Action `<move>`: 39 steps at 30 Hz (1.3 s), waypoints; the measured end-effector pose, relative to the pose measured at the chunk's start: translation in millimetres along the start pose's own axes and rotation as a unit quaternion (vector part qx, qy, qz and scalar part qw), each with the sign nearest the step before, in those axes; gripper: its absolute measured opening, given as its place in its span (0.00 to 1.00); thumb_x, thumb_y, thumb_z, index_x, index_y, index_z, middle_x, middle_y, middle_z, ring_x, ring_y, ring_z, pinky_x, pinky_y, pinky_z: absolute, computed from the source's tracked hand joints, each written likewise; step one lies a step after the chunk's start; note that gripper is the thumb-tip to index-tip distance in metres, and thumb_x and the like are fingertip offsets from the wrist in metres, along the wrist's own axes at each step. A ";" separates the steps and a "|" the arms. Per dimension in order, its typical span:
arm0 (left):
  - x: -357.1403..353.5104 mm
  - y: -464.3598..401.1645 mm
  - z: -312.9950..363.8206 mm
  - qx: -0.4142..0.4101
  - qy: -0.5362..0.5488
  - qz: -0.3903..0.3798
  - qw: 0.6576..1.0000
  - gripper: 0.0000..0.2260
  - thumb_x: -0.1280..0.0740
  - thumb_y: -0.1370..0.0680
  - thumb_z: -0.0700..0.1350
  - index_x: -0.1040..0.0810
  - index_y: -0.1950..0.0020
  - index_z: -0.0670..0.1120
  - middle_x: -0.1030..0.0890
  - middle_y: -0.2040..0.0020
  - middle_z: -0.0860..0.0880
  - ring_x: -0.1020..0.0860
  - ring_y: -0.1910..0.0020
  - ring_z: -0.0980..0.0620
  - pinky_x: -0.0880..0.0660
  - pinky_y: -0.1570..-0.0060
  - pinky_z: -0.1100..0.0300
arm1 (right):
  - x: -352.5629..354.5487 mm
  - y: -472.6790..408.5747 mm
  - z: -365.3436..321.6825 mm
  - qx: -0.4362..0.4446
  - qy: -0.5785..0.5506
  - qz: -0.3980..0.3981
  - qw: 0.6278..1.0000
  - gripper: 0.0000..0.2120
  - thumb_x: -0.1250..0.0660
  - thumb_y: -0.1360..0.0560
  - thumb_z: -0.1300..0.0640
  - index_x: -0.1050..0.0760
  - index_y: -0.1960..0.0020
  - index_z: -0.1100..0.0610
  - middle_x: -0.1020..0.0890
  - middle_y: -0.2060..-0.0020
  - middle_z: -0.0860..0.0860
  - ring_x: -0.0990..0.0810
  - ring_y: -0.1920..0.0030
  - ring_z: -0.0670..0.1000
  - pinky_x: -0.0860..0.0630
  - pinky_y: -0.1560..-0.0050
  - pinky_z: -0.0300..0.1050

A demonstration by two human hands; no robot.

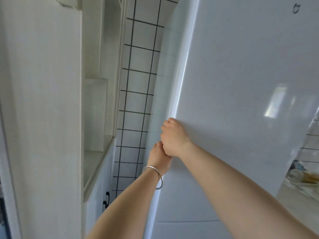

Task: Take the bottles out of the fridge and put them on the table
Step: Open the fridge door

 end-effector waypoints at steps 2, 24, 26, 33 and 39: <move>0.6 2.2 0.1 0.005 0.009 0.003 1.000 0.10 0.41 0.25 0.41 0.27 0.45 0.43 0.22 0.47 0.44 0.24 0.50 0.46 0.29 0.56 0.58 | 1.0 1.5 -1.6 0.003 0.001 -0.002 1.000 0.17 0.46 0.24 0.53 0.22 0.43 0.54 0.21 0.47 0.50 0.29 0.42 0.53 0.39 0.37 0.47; -10.4 171.1 57.6 -0.220 -0.206 0.065 0.951 0.16 0.38 0.30 0.53 0.27 0.49 0.42 0.22 0.58 0.48 0.23 0.63 0.44 0.33 0.71 0.57 | 43.7 187.7 -7.9 -0.030 -0.095 0.251 0.963 0.06 0.40 0.41 0.56 0.26 0.72 0.56 0.25 0.73 0.51 0.26 0.67 0.54 0.35 0.48 0.44; -18.6 196.0 70.7 -0.281 -0.240 0.073 0.926 0.19 0.39 0.33 0.58 0.27 0.56 0.43 0.23 0.65 0.49 0.25 0.70 0.47 0.44 0.77 0.65 | 46.1 223.5 -3.7 -0.029 -0.133 0.291 0.947 0.03 0.37 0.42 0.58 0.26 0.71 0.58 0.25 0.72 0.52 0.26 0.66 0.55 0.34 0.44 0.45; -82.8 291.3 121.7 -0.258 -0.134 0.041 0.956 0.20 0.30 0.34 0.52 0.30 0.46 0.46 0.21 0.54 0.48 0.23 0.59 0.45 0.27 0.64 0.53 | 32.6 359.6 10.5 -0.110 -0.175 0.403 0.892 0.06 0.35 0.33 0.59 0.20 0.60 0.58 0.18 0.52 0.54 0.25 0.44 0.55 0.38 0.31 0.47; -142.3 344.6 157.1 -0.400 -0.145 0.038 0.904 0.15 0.34 0.33 0.53 0.31 0.50 0.49 0.24 0.57 0.48 0.25 0.60 0.49 0.30 0.64 0.61 | -3.2 471.1 15.1 -0.339 -0.321 0.445 0.764 0.24 0.33 0.31 0.53 0.34 0.36 0.54 0.34 0.37 0.56 0.33 0.36 0.56 0.36 0.33 0.45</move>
Point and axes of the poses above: each hand's wrist, its own y-axis away from the middle knuckle, its own x-axis out of the back of the hand, z = x × y, the point moved 2 cm from there along -y, towards the middle knuckle
